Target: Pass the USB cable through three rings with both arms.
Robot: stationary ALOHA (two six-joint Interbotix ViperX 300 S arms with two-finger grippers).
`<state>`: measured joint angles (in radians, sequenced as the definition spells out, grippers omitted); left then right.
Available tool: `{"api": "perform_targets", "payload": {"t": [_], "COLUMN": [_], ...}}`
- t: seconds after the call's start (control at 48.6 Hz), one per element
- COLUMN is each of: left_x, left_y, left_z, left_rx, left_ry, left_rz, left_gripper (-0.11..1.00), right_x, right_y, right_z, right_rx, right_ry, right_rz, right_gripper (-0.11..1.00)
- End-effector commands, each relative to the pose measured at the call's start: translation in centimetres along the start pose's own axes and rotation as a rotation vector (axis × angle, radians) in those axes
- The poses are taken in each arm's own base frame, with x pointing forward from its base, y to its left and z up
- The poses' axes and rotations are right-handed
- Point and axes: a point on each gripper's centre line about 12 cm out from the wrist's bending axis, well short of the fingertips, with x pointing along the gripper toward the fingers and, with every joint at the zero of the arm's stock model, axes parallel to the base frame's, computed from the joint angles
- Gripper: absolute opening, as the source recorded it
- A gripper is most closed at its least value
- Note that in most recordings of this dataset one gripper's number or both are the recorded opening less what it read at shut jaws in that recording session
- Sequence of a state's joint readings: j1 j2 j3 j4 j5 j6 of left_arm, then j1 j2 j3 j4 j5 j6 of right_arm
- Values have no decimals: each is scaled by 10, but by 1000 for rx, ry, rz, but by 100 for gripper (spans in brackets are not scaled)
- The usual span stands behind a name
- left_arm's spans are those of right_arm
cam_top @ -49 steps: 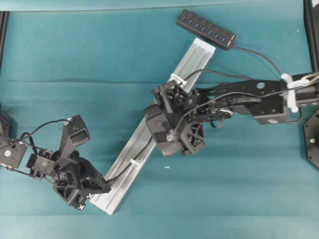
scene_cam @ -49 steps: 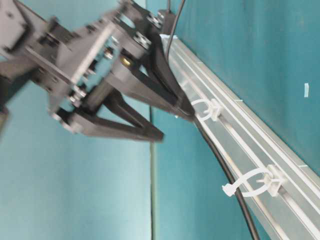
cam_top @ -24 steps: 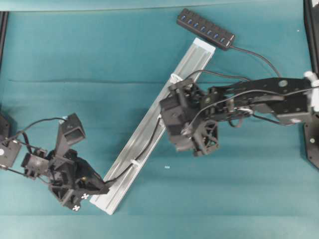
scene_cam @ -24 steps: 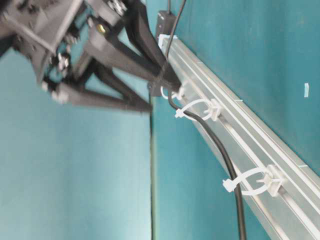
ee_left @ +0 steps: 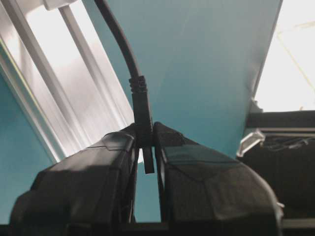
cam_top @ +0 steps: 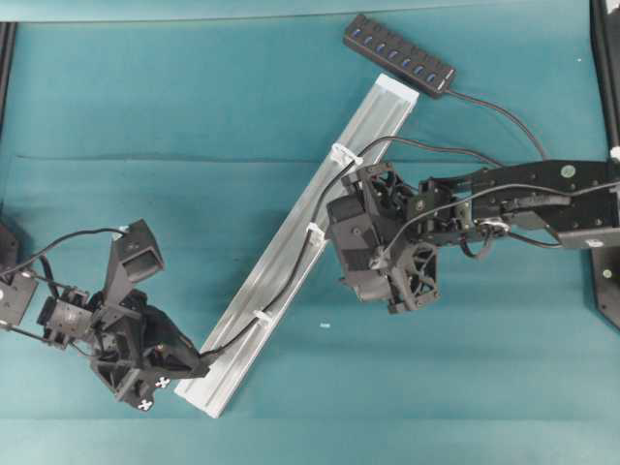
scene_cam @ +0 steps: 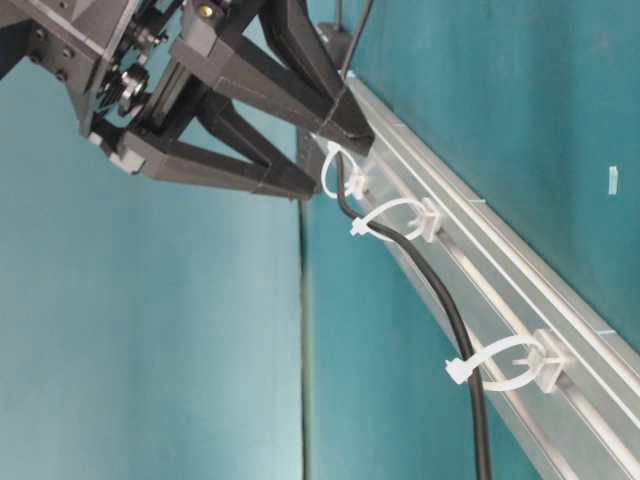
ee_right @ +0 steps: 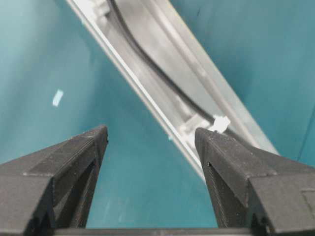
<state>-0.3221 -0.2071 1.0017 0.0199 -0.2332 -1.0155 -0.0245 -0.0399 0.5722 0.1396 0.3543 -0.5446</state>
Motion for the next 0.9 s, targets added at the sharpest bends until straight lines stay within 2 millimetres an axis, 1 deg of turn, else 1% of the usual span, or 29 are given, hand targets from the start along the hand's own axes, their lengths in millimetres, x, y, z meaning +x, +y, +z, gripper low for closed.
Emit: {"api": "perform_targets", "payload": {"t": [0.0,0.062,0.082,0.123,0.165,0.185,0.329,0.37,0.411,0.452,0.514,0.617,0.761,0.884], "left_x": [-2,-3,-3,-2,-3,-3,-2,-2,-3,-3,-4,-6,-13,-23], "left_y": [-12,-13,-12,-11,-10,-10,-7,-8,-9,-10,-11,-12,-15,-18], "left_z": [10,10,10,9,10,9,7,8,9,9,11,15,27,38], "left_rx": [9,12,11,9,10,11,26,36,50,65,83,119,167,221], "left_ry": [-30,-30,-30,-26,-22,-18,0,-1,-3,-5,-10,-23,-64,-108], "left_rz": [-39,-41,-37,-31,-22,-18,11,12,8,5,1,-4,-16,-29], "left_gripper": [10,11,13,20,31,39,80,90,96,97,95,96,96,96], "right_x": [-2,-3,-3,-3,-4,-4,-5,-5,-6,-6,-7,-8,-15,-29], "right_y": [0,-1,-1,-2,-2,-2,-1,0,0,1,1,1,-1,-9], "right_z": [6,7,7,8,9,8,6,4,5,4,3,1,8,18], "right_rx": [19,41,49,74,90,98,146,155,167,179,202,225,259,304], "right_ry": [-29,-39,-41,-47,-54,-54,-59,-58,-61,-61,-61,-64,-117,-204], "right_rz": [-9,-14,-16,-19,-21,-22,-24,-23,-23,-22,-23,-24,-42,-74], "right_gripper": [81,81,81,81,81,81,81,81,81,81,81,81,81,81]}}
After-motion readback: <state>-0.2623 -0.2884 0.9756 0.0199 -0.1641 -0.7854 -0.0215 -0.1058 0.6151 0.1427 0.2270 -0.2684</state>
